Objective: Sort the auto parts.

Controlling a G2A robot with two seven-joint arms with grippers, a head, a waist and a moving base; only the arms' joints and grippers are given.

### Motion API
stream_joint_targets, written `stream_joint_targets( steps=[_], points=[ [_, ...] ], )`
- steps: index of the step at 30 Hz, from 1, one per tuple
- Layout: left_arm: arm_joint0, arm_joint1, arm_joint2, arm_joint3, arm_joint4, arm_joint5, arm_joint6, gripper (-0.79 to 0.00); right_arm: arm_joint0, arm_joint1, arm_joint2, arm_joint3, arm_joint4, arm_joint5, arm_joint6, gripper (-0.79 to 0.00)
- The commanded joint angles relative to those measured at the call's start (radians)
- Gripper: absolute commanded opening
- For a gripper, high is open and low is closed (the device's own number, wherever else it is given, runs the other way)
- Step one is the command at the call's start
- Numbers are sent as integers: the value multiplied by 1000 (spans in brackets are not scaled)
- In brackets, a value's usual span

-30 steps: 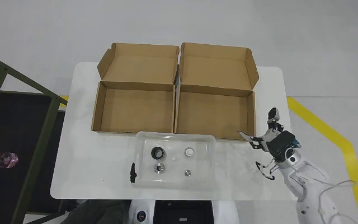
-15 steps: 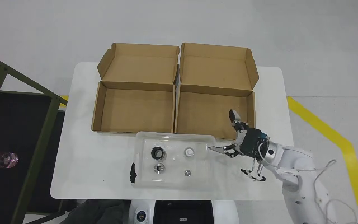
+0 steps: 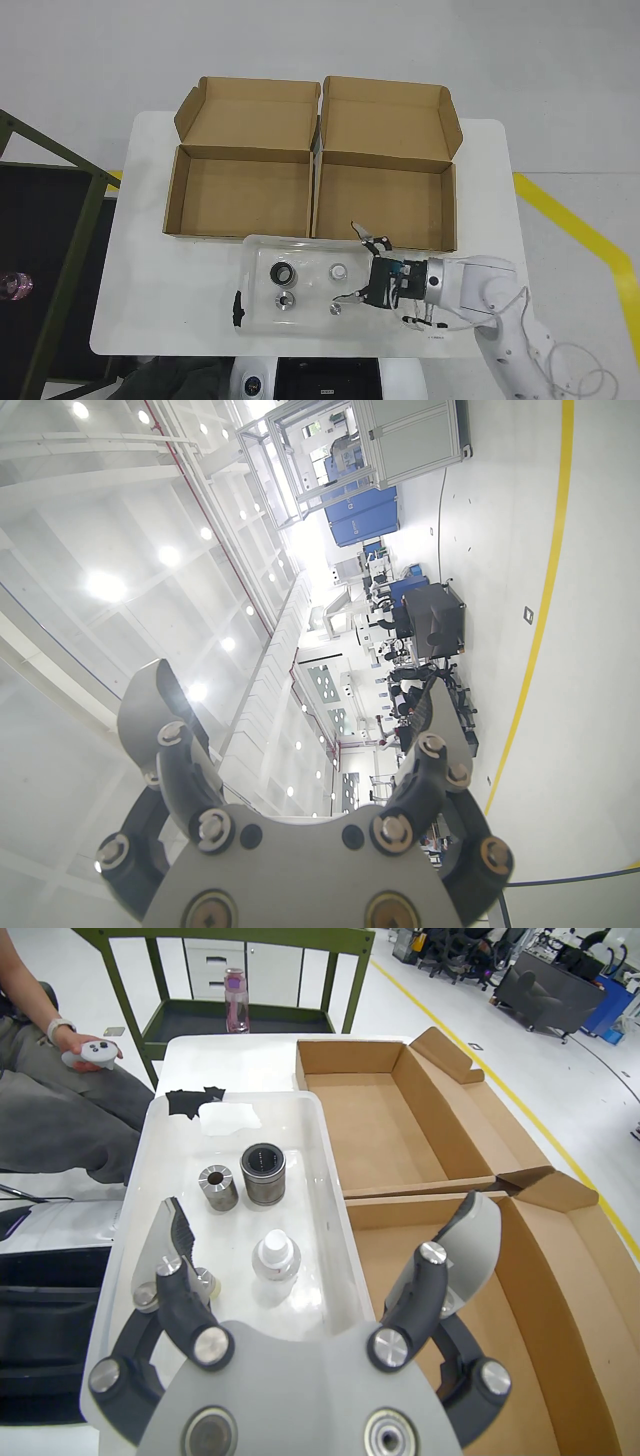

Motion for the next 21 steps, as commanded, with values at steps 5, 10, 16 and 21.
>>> stream_joint_targets(
  steps=[5, 10, 16, 21],
  points=[
    [0, 0, 0, 0, 0, 0, 0, 0, 17, 11, -66, -1, -58, 0, 50, 0],
    [0, 0, 0, 0, 0, 0, 0, 0, 32, 23, -106, 14, -65, 0, 84, 0],
    [0, 0, 0, 0, 0, 0, 0, 0, 43, 38, -129, 34, -55, 0, 119, 0],
    [0, 0, 0, 0, 0, 0, 0, 0, 54, 48, -149, 56, -57, 0, 135, -31]
  ],
)
